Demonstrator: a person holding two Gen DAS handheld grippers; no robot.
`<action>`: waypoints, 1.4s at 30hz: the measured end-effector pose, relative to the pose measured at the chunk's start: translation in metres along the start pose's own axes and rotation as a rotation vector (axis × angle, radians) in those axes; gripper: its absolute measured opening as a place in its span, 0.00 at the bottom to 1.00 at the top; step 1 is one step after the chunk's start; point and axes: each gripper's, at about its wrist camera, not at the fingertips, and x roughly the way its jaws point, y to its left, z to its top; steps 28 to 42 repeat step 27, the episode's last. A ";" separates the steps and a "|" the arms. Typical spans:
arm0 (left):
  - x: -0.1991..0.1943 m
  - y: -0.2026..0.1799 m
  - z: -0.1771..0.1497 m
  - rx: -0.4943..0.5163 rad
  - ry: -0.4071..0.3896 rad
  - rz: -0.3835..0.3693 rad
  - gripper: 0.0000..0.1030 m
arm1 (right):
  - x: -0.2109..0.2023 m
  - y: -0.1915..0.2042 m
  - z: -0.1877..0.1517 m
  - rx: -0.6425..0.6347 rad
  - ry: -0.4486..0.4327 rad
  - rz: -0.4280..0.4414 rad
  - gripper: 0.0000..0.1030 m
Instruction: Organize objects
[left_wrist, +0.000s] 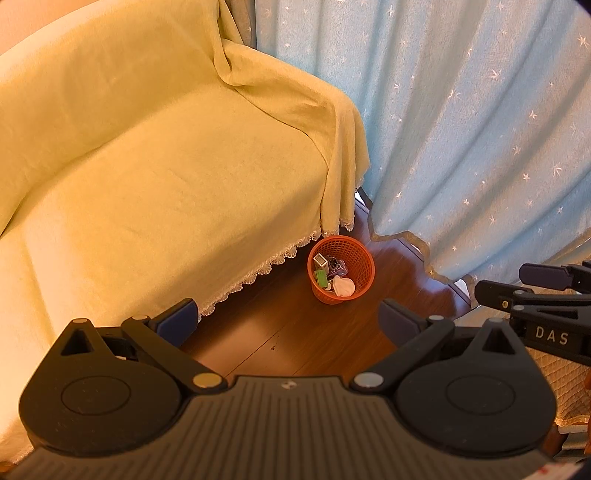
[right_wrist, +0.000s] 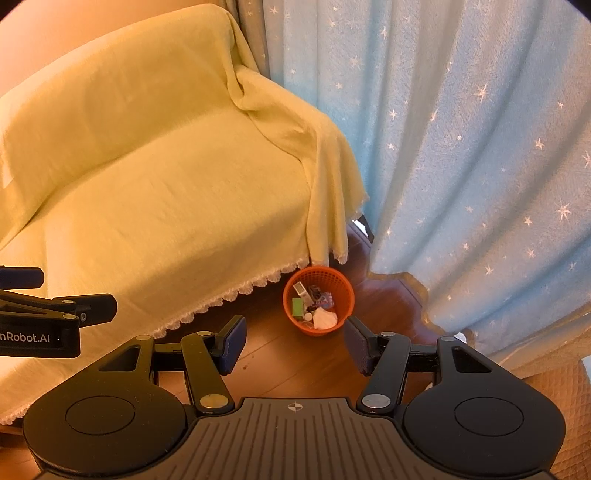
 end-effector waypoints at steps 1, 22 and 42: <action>0.000 0.001 -0.001 0.000 0.001 0.000 0.99 | 0.000 0.000 0.000 0.001 0.000 0.000 0.54; 0.002 0.007 -0.003 0.003 0.002 0.001 0.99 | 0.000 0.001 0.001 0.002 0.001 0.002 0.54; 0.003 0.006 -0.002 -0.011 -0.006 0.000 0.99 | 0.000 0.001 0.002 0.004 0.001 0.003 0.54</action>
